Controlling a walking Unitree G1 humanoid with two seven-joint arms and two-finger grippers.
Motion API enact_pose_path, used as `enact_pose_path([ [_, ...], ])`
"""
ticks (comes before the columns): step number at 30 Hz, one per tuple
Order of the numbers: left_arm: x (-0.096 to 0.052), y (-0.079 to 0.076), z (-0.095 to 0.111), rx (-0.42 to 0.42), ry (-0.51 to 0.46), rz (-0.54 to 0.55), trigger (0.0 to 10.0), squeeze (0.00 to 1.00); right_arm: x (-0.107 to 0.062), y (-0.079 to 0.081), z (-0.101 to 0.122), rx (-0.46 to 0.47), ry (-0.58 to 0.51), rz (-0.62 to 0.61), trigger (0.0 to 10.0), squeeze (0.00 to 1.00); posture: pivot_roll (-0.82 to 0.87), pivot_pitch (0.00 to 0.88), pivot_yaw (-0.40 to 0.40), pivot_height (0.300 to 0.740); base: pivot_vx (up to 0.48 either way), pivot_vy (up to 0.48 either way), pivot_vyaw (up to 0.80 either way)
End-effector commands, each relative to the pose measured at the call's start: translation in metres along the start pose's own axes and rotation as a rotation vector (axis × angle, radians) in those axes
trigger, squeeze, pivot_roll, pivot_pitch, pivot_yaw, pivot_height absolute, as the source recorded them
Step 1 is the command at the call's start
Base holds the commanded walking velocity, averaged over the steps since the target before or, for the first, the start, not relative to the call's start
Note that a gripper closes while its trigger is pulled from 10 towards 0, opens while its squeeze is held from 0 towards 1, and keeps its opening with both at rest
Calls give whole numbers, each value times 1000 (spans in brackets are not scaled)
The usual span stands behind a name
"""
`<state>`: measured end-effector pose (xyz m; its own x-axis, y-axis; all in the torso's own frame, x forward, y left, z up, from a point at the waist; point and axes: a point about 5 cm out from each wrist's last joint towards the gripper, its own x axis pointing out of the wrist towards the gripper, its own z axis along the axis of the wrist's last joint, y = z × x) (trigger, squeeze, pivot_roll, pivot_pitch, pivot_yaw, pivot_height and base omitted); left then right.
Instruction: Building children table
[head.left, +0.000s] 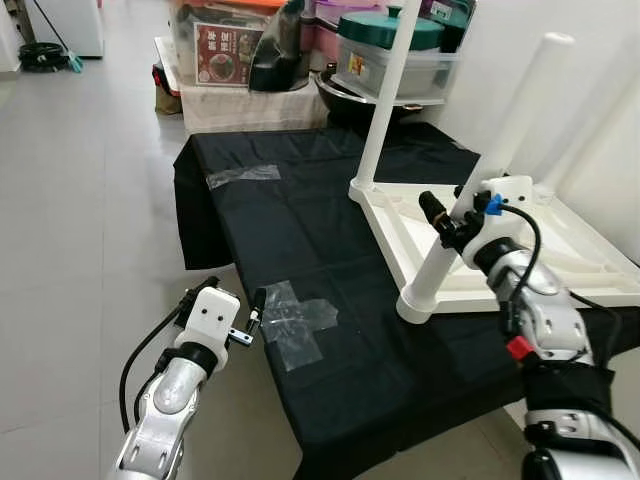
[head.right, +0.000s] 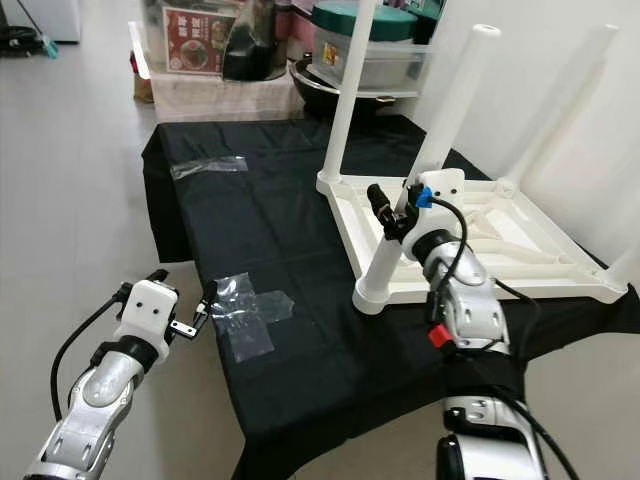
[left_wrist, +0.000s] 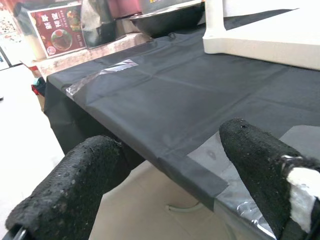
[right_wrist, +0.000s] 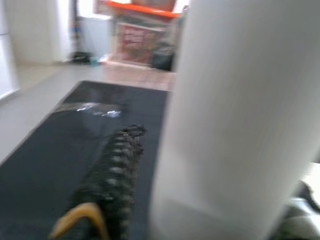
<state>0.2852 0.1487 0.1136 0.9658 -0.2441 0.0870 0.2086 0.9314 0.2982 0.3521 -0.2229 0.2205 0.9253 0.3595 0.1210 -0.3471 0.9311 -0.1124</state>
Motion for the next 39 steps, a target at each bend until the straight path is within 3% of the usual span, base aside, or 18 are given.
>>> enact_pose_path([
  [1, 1, -3, 1, -10, -9, -13, 10000, 0, 0, 10, -10, 16, 27, 115, 0, 0, 43, 0, -157, 740, 0, 0, 0],
  [8, 0, -3, 1, -6, -9, -13, 10000, 0, -8, 9, -21, 17, 40, 182, 0, 0, 44, 0, -151, 740, 0, 0, 0],
  [11, -1, -2, 1, -5, -9, -14, 10000, 0, -8, 6, -27, -14, 54, 107, 0, 0, 39, 0, -145, 740, 0, 0, 0],
  [13, 1, -3, 1, -3, -10, -19, 10000, 0, -13, -18, -58, 0, 172, -402, 0, 0, 34, 0, -137, 740, 0, 0, 0],
  [14, 1, -3, 1, -3, -10, -19, 10000, 0, -13, -18, -58, 0, 172, -402, 0, 0, 34, 0, -137, 740, 0, 0, 0],
  [16, 4, -6, 4, -1, -18, -25, 10000, 0, -38, -23, -92, 36, 319, -838, 0, 0, 49, 0, -143, 740, 0, 0, 0],
  [17, 4, -6, 4, -1, -18, -25, 10000, 0, -38, -23, -92, 36, 319, -838, 0, 0, 49, 0, -143, 740, 0, 0, 0],
  [19, 4, -6, 4, -6, -18, -22, 10000, 0, -40, 5, -96, 22, 310, -832, 0, 0, 45, 0, -144, 740, 0, 0, 0],
  [21, 4, -6, 4, -6, -18, -22, 10000, 0, -40, 5, -96, 22, 310, -832, 0, 0, 45, 0, -144, 740, 0, 0, 0],
  [23, 2, -6, 2, -3, -11, -25, 10000, 0, -33, 23, -89, 1, 288, -758, 0, 0, 40, 0, -146, 740, 0, 0, 0],
  [29, 2, -8, 1, -5, -9, -24, 10000, 0, -23, 36, -82, 5, 275, -684, 353, 0, 39, 0, -148, 740, 0, 0, 0],
  [30, 2, -9, 2, -8, -10, -24, 10000, 0, -15, 39, -80, 30, 270, -621, 10000, 0, 37, 0, -146, 740, 0, 0, 0],
  [34, 3, -10, 2, -11, -10, -26, 10000, 0, -4, 30, -65, 72, 168, -530, 10000, 0, 33, 0, -143, 740, 0, 0, 0],
  [35, 3, -9, 2, -9, -9, -27, 10000, 0, 0, 23, -55, 91, 106, -458, 10000, 1000, 31, 0, -142, 740, 0, 0, 0],
  [36, 3, -9, 2, -9, -9, -27, 10000, 0, 0, 23, -55, 91, 106, -458, 10000, 1000, 31, 0, -142, 740, 0, 0, 0],
  [37, 3, -9, 1, -8, -8, -28, 10000, 0, 4, 19, -43, 98, 58, -351, 10000, 1000, 31, 0, -142, 740, 0, 0, 0],
  [38, 3, -8, 1, -6, -8, -27, 10000, 0, 6, 14, -32, 69, 15, -229, 10000, 0, 32, 0, -144, 740, 0, 0, 0],
  [39, 3, -8, 1, -6, -8, -27, 10000, 0, 6, 14, -32, 69, 15, -229, 10000, 0, 32, 0, -144, 740, 0, 0, 0],
])
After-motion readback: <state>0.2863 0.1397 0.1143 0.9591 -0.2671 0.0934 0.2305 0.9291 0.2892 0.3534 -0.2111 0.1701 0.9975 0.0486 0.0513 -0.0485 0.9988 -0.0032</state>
